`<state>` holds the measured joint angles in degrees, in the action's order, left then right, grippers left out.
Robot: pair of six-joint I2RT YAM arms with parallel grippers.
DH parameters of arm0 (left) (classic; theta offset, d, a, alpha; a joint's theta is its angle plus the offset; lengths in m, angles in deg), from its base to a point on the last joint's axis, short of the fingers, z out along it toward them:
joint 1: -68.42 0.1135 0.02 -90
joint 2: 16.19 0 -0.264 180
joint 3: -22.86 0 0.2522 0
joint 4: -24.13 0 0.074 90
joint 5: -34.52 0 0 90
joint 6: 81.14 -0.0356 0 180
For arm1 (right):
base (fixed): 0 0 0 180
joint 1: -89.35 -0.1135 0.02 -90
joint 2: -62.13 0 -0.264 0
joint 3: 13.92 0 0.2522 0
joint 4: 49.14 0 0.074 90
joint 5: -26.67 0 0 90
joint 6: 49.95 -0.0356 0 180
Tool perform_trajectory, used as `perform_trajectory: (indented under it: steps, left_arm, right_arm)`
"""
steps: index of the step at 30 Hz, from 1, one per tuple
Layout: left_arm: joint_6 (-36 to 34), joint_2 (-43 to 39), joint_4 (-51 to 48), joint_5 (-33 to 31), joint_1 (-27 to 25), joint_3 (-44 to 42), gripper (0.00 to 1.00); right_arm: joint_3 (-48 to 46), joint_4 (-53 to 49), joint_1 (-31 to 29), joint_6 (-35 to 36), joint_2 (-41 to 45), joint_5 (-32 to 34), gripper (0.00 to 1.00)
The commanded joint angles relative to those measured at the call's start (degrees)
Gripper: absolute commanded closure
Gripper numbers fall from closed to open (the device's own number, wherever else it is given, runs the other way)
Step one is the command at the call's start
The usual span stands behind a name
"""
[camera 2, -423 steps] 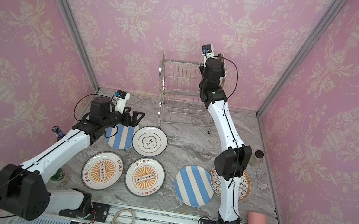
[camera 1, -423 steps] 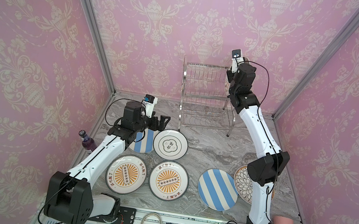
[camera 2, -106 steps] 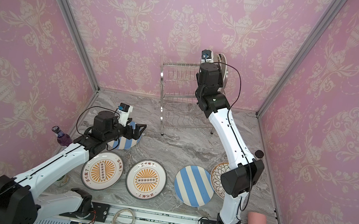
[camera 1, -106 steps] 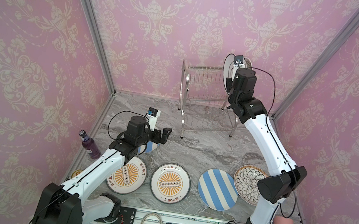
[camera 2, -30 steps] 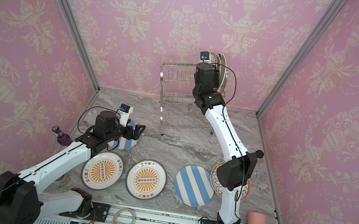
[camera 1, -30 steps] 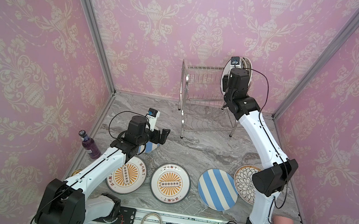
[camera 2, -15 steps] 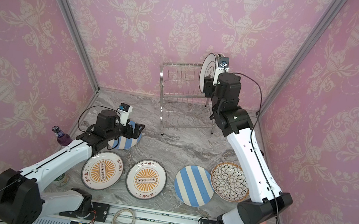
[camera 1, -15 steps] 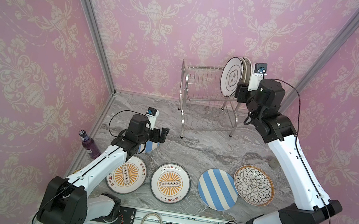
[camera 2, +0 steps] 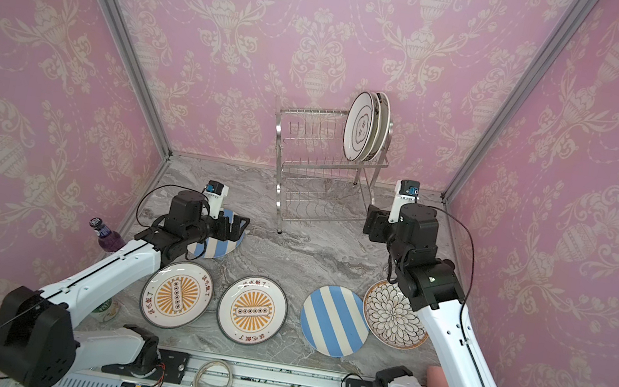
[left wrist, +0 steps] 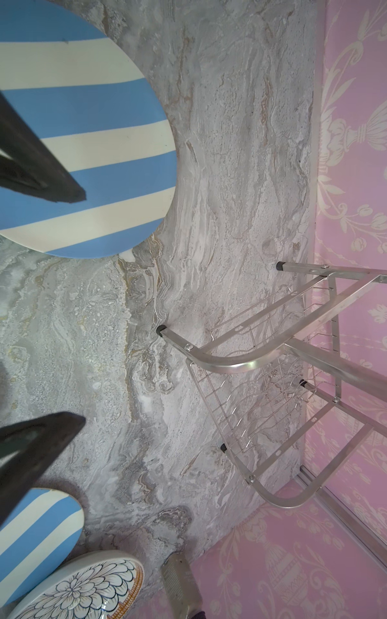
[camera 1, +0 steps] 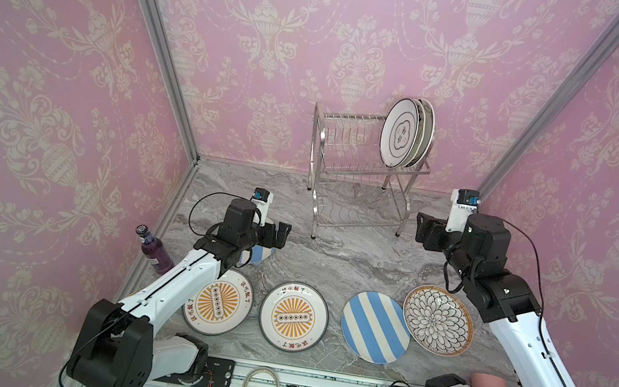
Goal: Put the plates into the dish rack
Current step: 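Withdraw the right gripper from the rack toward the blue striped plate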
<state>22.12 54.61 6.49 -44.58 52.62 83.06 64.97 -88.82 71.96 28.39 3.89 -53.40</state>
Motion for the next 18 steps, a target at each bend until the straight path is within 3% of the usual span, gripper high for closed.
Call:
perform_trajectory:
  steps: [1,5,8,12,18]
  left_arm:
    - [0.98,2.45,-4.80,-3.00,0.52,3.40,0.01]
    - [0.68,3.88,-7.32,-5.17,0.65,5.51,0.01]
    - [0.81,3.73,-8.79,-6.76,1.19,6.13,0.01]
    - [2.22,5.01,-8.24,-6.08,3.26,7.14,0.01]
    - [1.98,8.75,-11.50,-5.94,5.36,10.80,0.01]
  right_arm:
    - [-5.30,-0.72,-0.02,-5.91,-0.22,-9.07,0.20]
    - [-11.13,3.39,-0.73,-11.17,-0.14,-17.75,0.21]
    - [-14.53,4.69,-4.99,-13.26,-0.53,-14.93,0.22]
    - [-20.98,15.36,-10.95,-19.12,-3.21,-16.52,0.22]
    - [-21.38,24.76,-19.28,-21.43,-13.70,-13.69,0.19]
